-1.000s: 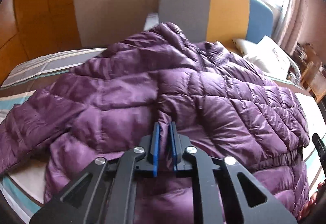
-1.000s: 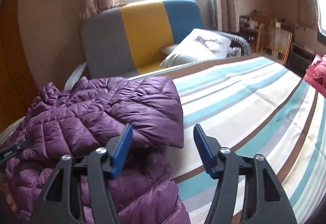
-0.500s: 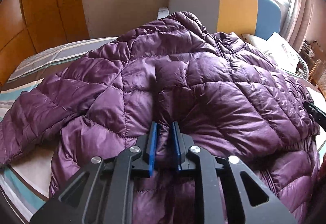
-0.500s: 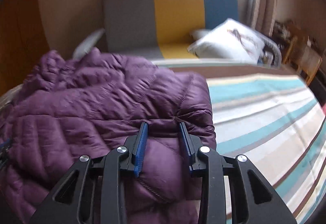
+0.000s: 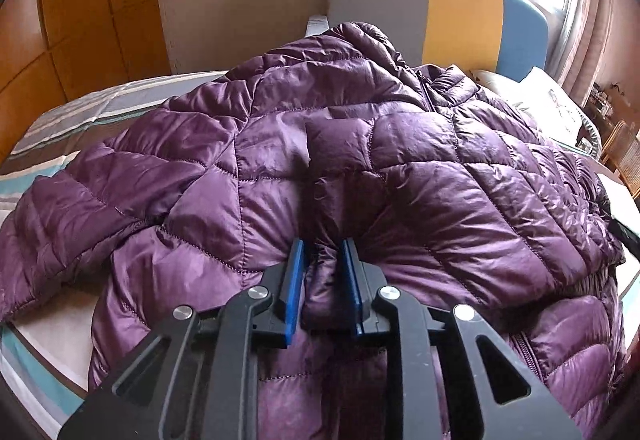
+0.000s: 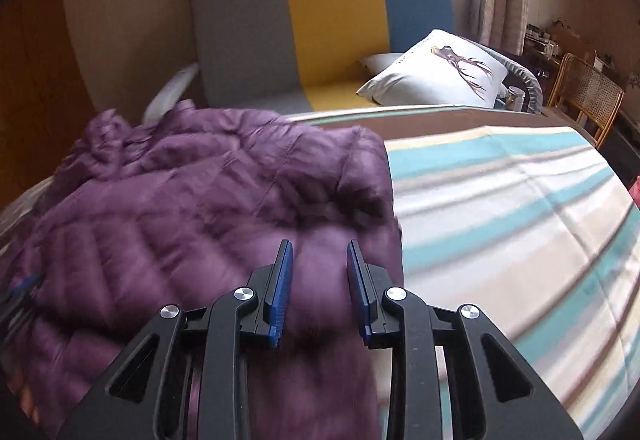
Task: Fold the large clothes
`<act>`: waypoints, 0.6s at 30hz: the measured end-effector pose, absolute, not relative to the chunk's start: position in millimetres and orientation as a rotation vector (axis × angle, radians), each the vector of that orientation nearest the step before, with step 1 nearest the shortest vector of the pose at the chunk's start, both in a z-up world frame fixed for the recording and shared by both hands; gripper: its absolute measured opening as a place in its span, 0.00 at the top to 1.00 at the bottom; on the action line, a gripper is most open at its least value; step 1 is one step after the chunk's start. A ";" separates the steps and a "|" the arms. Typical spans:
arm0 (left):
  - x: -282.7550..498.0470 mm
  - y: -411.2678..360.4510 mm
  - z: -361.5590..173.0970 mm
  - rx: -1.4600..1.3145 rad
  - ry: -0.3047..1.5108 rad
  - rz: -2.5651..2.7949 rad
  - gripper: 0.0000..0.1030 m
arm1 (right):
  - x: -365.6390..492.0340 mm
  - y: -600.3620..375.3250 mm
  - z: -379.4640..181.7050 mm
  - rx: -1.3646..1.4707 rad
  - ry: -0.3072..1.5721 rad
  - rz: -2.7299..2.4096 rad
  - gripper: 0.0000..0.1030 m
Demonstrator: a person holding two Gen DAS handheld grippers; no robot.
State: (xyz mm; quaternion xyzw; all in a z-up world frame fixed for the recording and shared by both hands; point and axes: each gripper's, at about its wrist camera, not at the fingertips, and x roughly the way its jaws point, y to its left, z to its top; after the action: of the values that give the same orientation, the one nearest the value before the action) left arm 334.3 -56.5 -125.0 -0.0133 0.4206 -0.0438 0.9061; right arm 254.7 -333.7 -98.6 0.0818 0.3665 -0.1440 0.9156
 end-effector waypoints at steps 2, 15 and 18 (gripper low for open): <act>334.2 -55.5 -124.3 -0.033 0.868 -0.095 0.79 | 236.3 -326.9 -100.8 0.172 0.762 -0.288 0.73; 285.7 -7.0 -93.0 -0.118 0.767 -0.028 0.02 | 231.7 -325.1 -131.2 0.152 0.852 -0.351 0.71; 270.5 29.3 -88.4 -0.201 0.750 0.032 0.02 | 230.0 -324.8 -131.3 0.148 0.851 -0.353 0.71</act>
State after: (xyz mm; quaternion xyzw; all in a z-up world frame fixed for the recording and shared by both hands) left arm 270.5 29.3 -88.5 -0.0981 0.3655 0.0158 0.9255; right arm 230.0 -324.8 -131.3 0.0713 0.4100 -0.1701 0.8932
